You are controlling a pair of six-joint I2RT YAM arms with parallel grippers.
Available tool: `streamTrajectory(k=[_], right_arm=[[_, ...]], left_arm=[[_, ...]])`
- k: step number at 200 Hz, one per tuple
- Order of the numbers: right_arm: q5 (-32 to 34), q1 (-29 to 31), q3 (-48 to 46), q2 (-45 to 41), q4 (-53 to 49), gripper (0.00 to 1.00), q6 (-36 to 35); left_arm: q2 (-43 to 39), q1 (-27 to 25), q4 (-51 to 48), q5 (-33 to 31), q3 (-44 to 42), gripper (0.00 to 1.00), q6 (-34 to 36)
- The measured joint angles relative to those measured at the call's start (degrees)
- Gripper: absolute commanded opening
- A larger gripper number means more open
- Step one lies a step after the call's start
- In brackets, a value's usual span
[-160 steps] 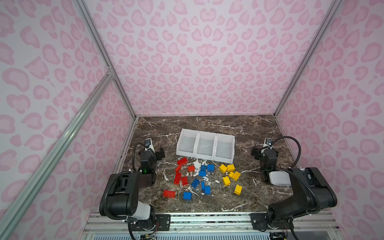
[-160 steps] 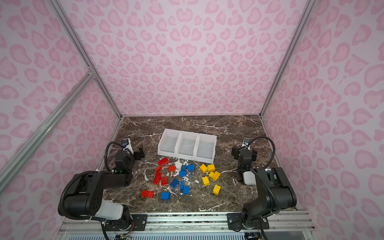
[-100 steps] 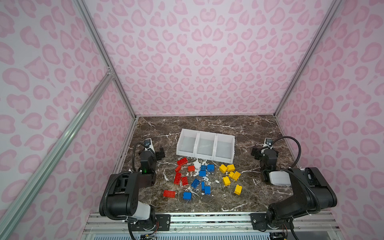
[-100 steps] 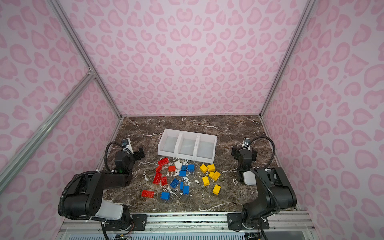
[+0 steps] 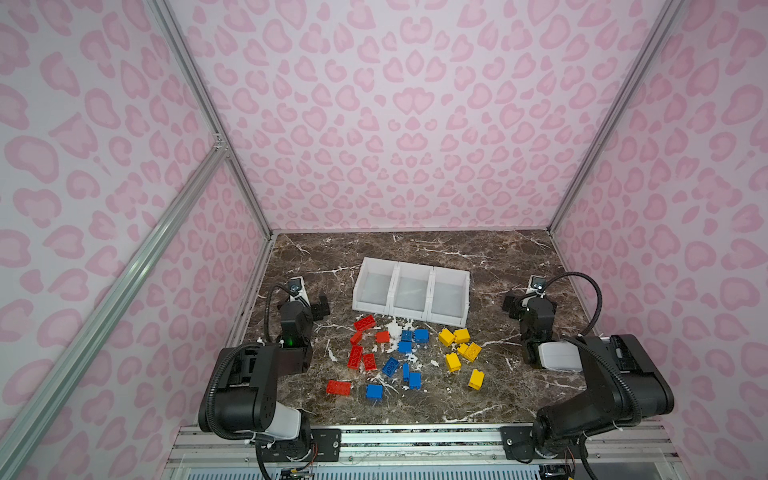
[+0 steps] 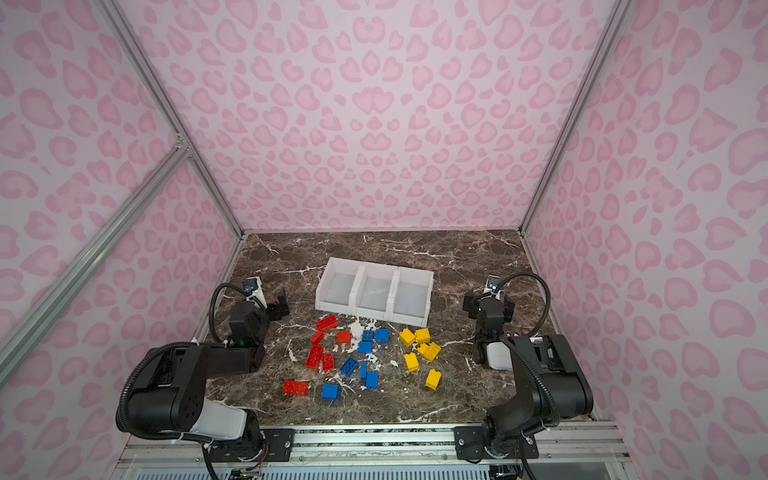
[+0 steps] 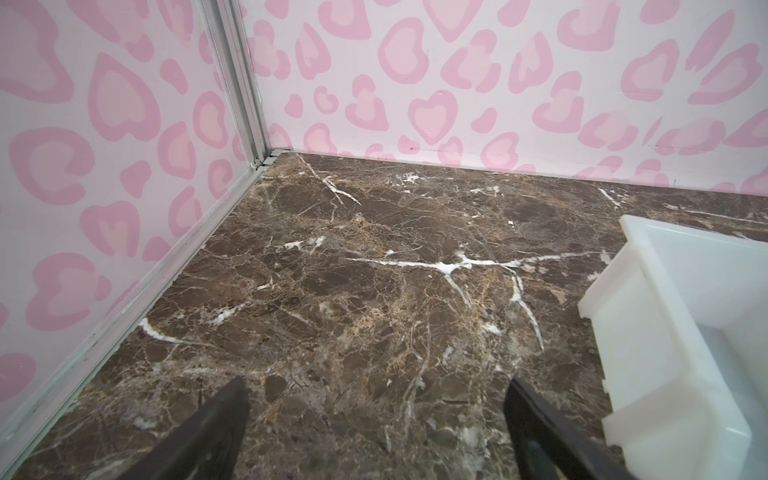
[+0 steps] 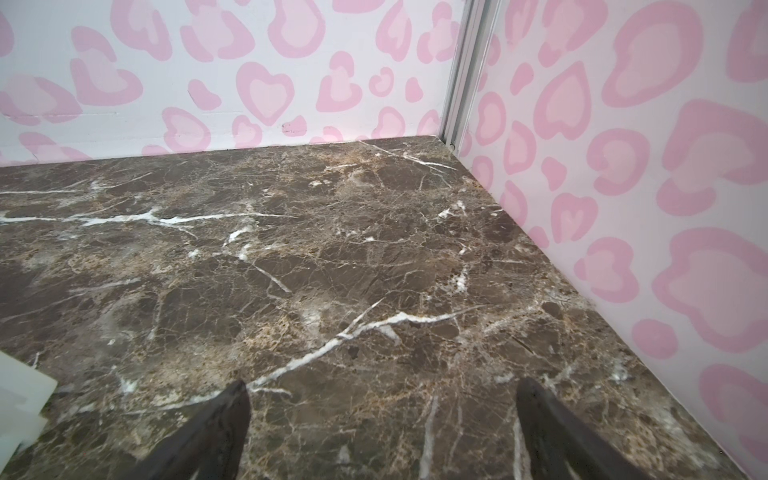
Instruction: Sort the legos into containers by color
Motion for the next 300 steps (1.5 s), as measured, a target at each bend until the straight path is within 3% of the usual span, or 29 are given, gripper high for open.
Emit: streamTrajectory(k=[78, 101, 134, 156, 197, 239, 300], right_arm=[[0.0, 0.0, 0.0, -0.1, 0.0, 1.00, 0.0], [-0.3, 0.1, 0.1, -2.9, -2.0, 1.00, -0.8], [-3.6, 2.0, 8.1, -14.0, -17.1, 1.00, -0.9], [-3.1, 5.5, 15.4, -18.6, -32.6, 1.00, 1.8], [-0.6, 16.3, 25.1, -23.3, -62.2, 0.99, 9.0], [-1.3, 22.4, 25.4, -30.3, -84.6, 0.98, 21.0], [-4.0, 32.1, 18.5, -37.2, -100.6, 0.89, 36.5]], left_arm=[[-0.5, 0.0, -0.2, 0.0, -0.2, 0.97, 0.0], [-5.9, -0.2, -9.7, -0.5, 3.7, 0.97, -0.1], [-15.9, -1.3, -26.2, -0.3, 13.4, 0.97, -3.6], [-19.0, -2.9, -39.1, 1.8, 19.3, 0.97, -7.5], [-25.3, -11.6, -54.8, 5.8, 21.1, 0.97, -13.7], [-32.2, -18.9, -62.2, 4.7, 20.9, 0.97, -21.3], [-34.8, -23.9, -67.7, 3.3, 19.9, 0.97, -25.7]])
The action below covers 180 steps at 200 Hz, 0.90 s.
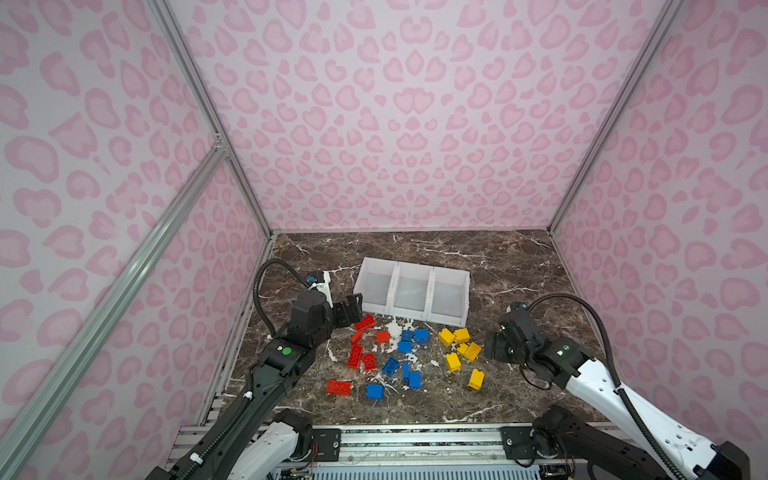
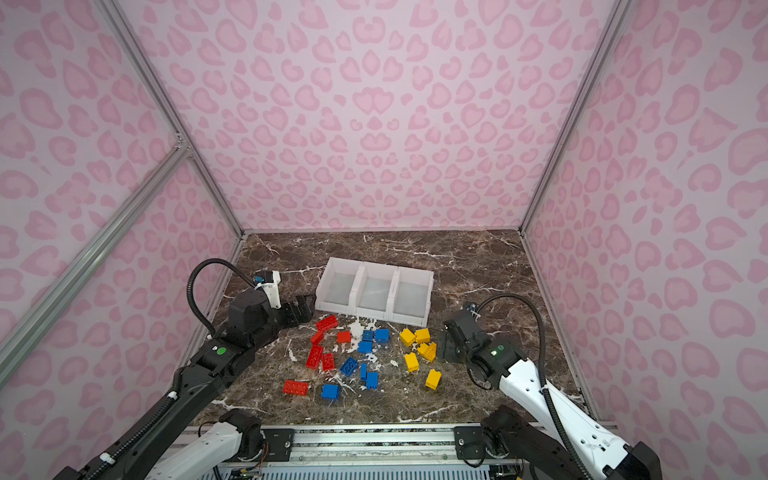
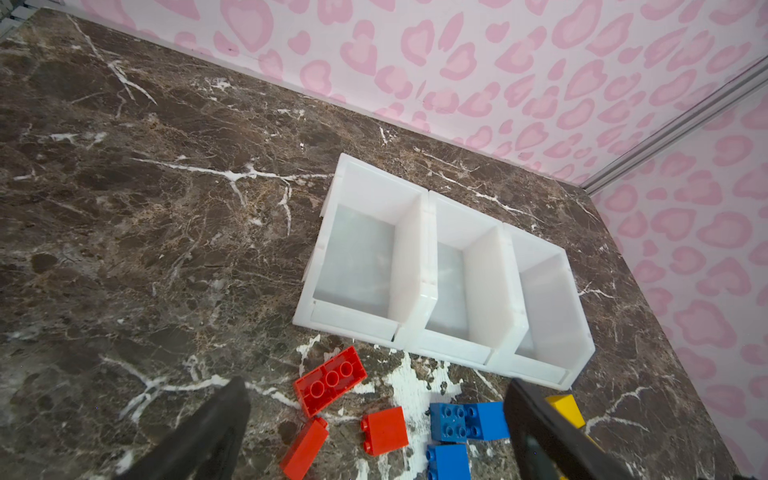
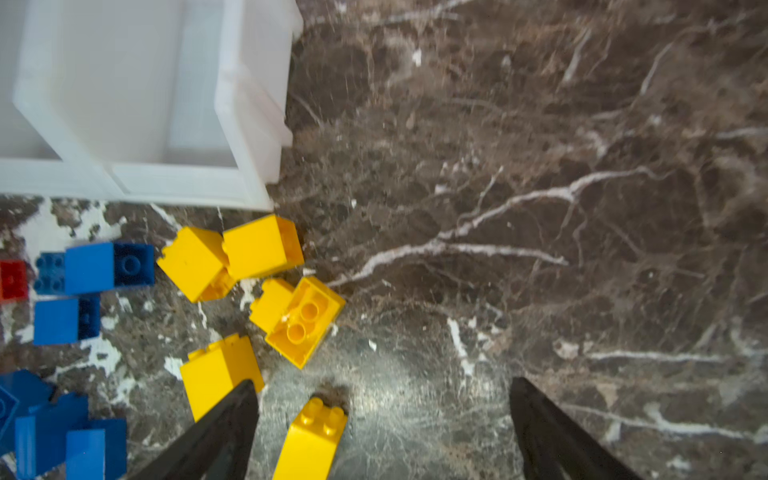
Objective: Sort the legos into containers by color
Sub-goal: 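Lower the right gripper onto a yellow brick while the left arm reaches forward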
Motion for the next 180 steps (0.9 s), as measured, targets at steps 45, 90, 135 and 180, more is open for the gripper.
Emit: streamTrajectory(k=[45, 90, 135, 180], right_arm=[[-0.9, 7.5, -1.3, -0.2, -4.8, 0.84, 8.1], [-1.7, 12.2, -1.6, 5.0, -2.9, 0.81, 12.6], [-2.3, 14.7, -1.9, 11.3, 1.5, 0.72, 15.4], [-3.6, 15.1, -3.8, 12.6, 4.4, 0.64, 17.2]], left_arm=[[0.5, -3.2, -0.4, -0.7, -1.9, 0.97, -1.9], [0.5, -5.2, -0.4, -1.6, -2.9, 0.97, -2.7], [0.4, -5.8, -0.4, -2.2, -2.9, 0.97, -2.9], [0.2, -6.3, -0.4, -2.5, -3.1, 0.97, -3.3]])
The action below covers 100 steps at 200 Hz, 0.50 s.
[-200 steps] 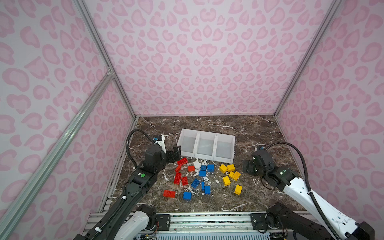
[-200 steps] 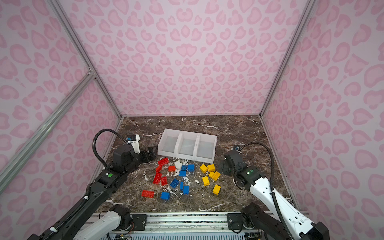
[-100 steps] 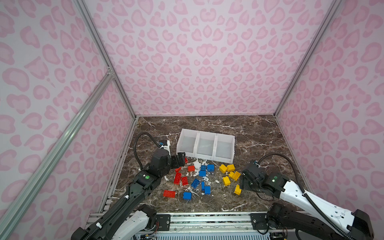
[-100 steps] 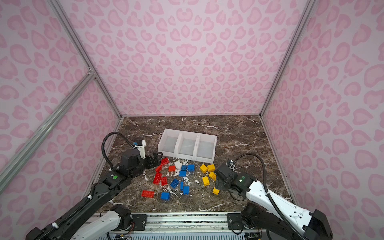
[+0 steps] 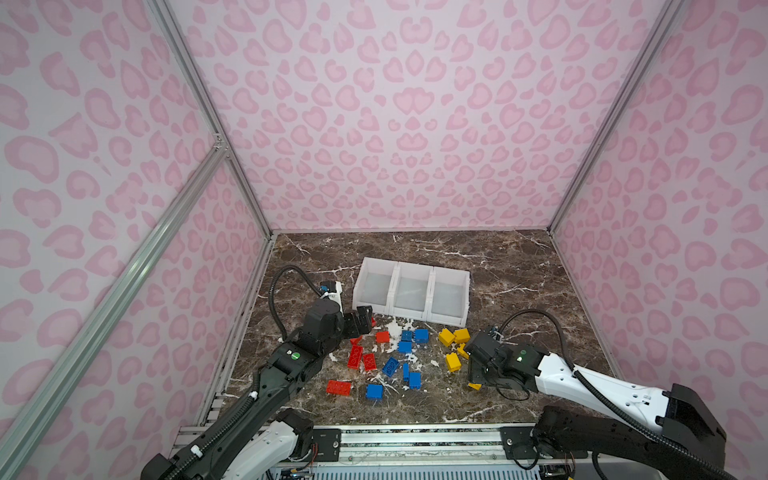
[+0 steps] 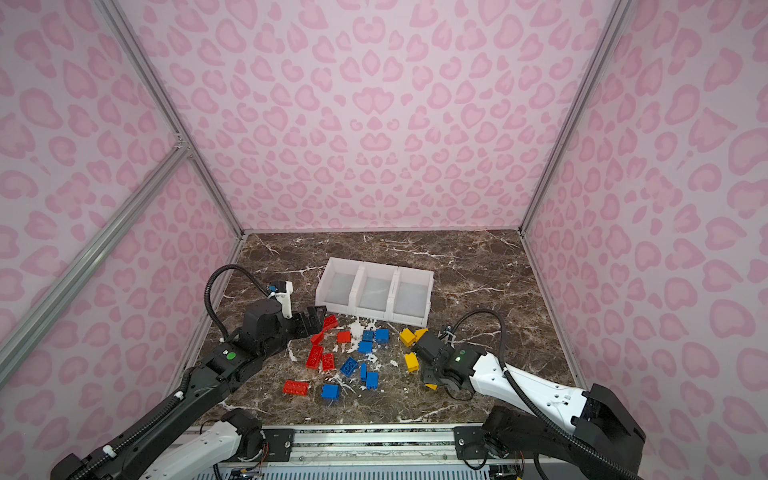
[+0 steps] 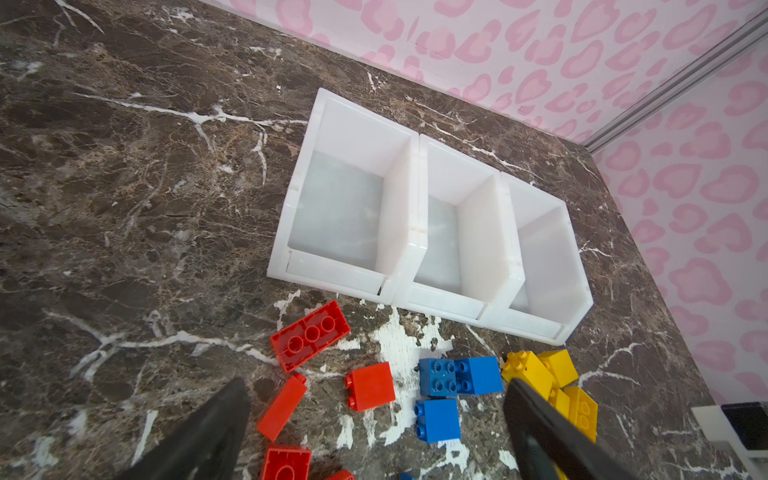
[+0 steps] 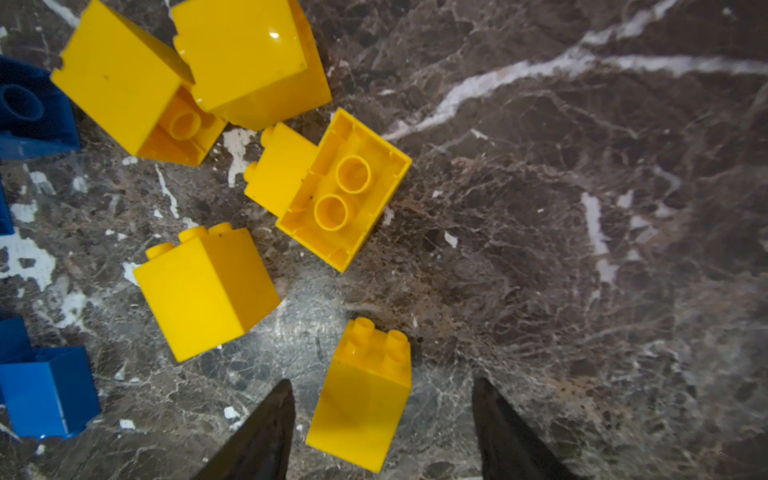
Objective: Sort the legos into containers by color
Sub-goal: 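Lower the right gripper onto a yellow brick while the left arm reaches forward, then close the right gripper on the yellow brick and lift it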
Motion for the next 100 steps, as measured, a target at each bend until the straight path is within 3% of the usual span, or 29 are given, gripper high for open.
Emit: streamTrajectory(k=[100], right_arm=[[-1.4, 0.1, -2.4, 1.5, 3.1, 0.43, 0.9]], left_arm=[[-0.2, -1.1, -1.4, -0.7, -0.3, 0.97, -2.0]])
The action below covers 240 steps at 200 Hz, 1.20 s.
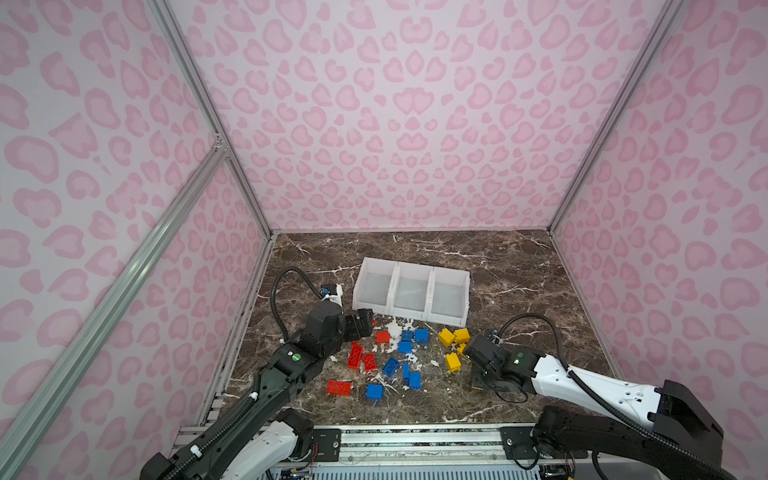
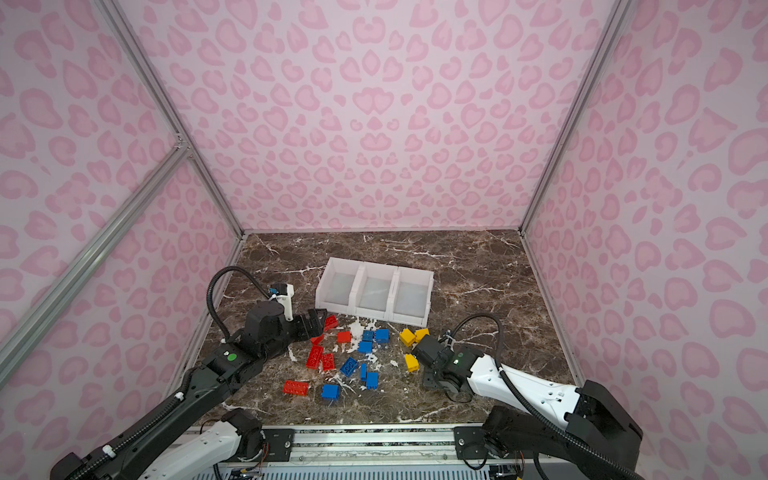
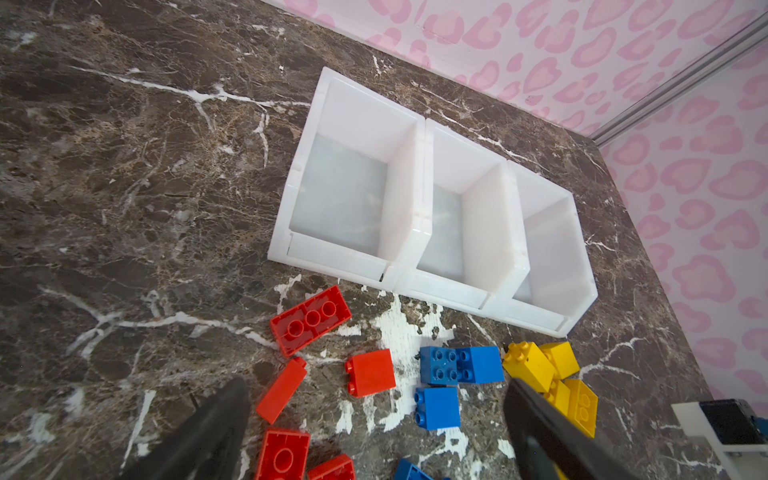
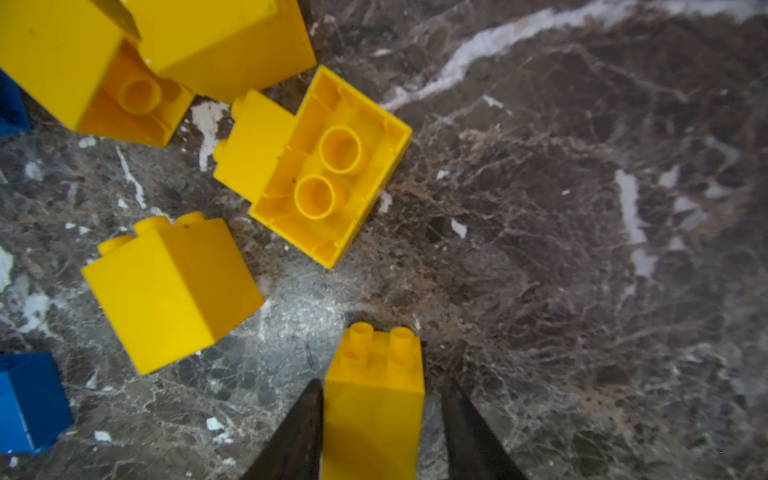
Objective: Sort the legos into containers by color
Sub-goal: 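Close the right gripper on the yellow brick and lift it, then carry the yellow brick over the farthest-side compartment and release it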
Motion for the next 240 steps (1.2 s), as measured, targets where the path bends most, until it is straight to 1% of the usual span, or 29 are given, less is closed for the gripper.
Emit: streamTrajectory(k=[25, 47, 96, 119, 133, 144, 161, 179, 191, 221, 240], right_arm=[[-0.6, 0.1, 0.0, 1.1, 0.4, 0.36, -0.1], [-0.8, 0.1, 0.4, 1.8, 0.4, 0.32, -0.7], [-1.0, 0.1, 1.9, 1.6, -0.8, 0.30, -1.7], [-0.4, 0.0, 6.7, 1.0, -3.4, 0.30, -3.6], [0.7, -0.9, 11.5, 1.2, -5.5, 0.30, -5.8], [1.4, -2.7, 15.4, 1.7, -5.9, 0.30, -8.0], [1.6, -7.5, 21.2, 3.8, -5.7, 0.30, -12.6], [1.3, -12.7, 27.0, 8.3, -4.3, 0.30, -17.5], [1.1, -14.6, 31.2, 13.0, -3.0, 0.31, -20.2], [-1.0, -15.8, 44.2, 27.7, -1.0, 0.31, -25.8], [-1.8, -16.8, 49.9, 35.0, 0.0, 0.31, -28.2]], left_arm=[[-0.2, -0.2, -0.2, -0.2, 0.0, 0.97, 0.0], [-0.2, -0.2, -0.6, -0.4, 0.0, 0.97, -0.5], [-0.7, -0.3, -1.1, -0.8, 0.0, 0.97, -1.5], [-1.2, -0.3, -1.4, -0.8, 0.0, 0.97, -1.8], [-1.7, -0.3, -1.9, -0.8, 0.2, 0.97, -2.2], [-2.3, -0.3, -2.2, -1.2, 0.2, 0.97, -2.4], [-3.6, -0.3, -3.0, -2.2, 0.2, 0.97, -3.0], [-4.7, -0.3, -3.3, -3.2, 0.0, 0.97, -3.4], [-4.7, -0.3, -3.4, -3.3, -0.1, 0.97, -3.5], [-3.9, -0.3, -3.7, -2.9, -0.2, 0.97, -4.2], [-4.0, -0.3, -3.8, -2.5, -0.6, 0.97, -4.6]])
